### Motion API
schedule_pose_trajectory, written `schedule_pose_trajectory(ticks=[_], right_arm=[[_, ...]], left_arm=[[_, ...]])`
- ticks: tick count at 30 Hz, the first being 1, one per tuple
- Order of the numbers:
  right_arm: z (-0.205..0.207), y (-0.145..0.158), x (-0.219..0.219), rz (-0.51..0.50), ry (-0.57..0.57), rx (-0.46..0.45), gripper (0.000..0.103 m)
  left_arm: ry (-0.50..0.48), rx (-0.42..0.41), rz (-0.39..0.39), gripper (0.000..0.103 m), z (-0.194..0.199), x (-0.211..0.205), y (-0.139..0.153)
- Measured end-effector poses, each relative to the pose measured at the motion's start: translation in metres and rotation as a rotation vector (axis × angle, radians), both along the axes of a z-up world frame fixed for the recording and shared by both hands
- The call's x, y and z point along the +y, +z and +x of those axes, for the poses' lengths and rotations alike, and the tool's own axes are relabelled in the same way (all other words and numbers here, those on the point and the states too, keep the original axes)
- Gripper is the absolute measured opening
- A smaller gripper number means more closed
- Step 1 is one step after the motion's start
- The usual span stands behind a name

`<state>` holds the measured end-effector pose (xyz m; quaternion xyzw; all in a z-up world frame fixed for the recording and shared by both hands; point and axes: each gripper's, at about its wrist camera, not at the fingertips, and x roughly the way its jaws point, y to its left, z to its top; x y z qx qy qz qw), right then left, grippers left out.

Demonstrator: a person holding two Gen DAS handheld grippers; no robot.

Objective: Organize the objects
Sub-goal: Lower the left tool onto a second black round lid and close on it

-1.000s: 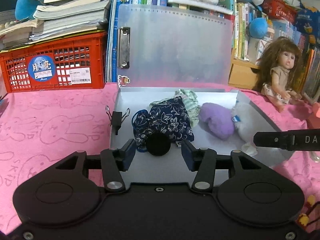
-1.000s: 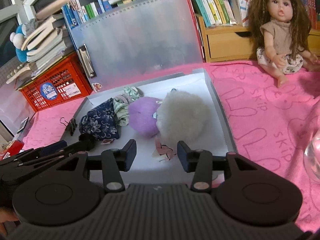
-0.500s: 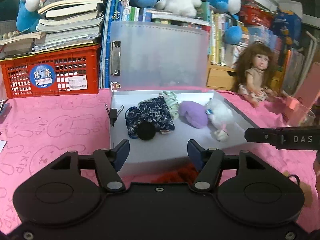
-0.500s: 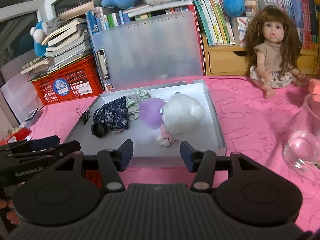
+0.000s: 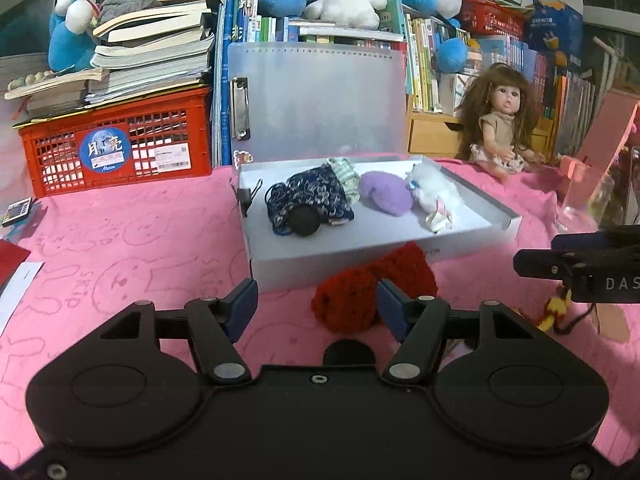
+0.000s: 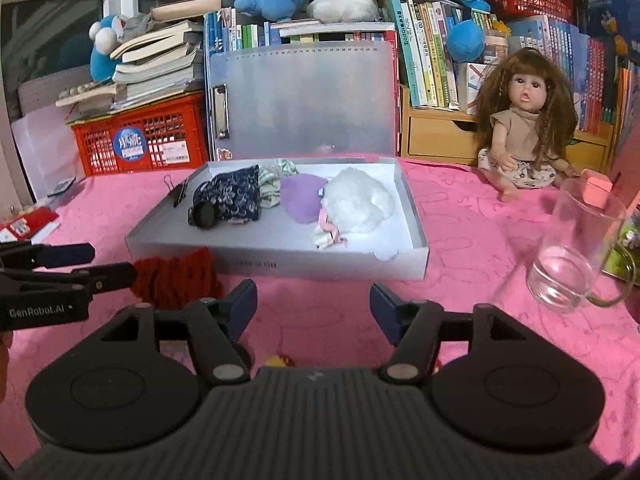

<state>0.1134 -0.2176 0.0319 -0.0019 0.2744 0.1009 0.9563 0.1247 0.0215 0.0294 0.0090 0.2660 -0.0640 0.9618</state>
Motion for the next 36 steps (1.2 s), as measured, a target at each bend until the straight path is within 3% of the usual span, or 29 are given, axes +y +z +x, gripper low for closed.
schedule_pose_trajectory(ticks=[18, 36], right_arm=[[-0.031, -0.026, -0.007, -0.028, -0.066, -0.01, 0.089], [-0.034, -0.045, -0.015, -0.003, -0.108, 0.019, 0.091]], left_arm=[[0.02, 0.055, -0.015, 0.064, -0.019, 0.007, -0.022], [0.017, 0.072, 0.002, 0.064, -0.023, 0.0, -0.034]])
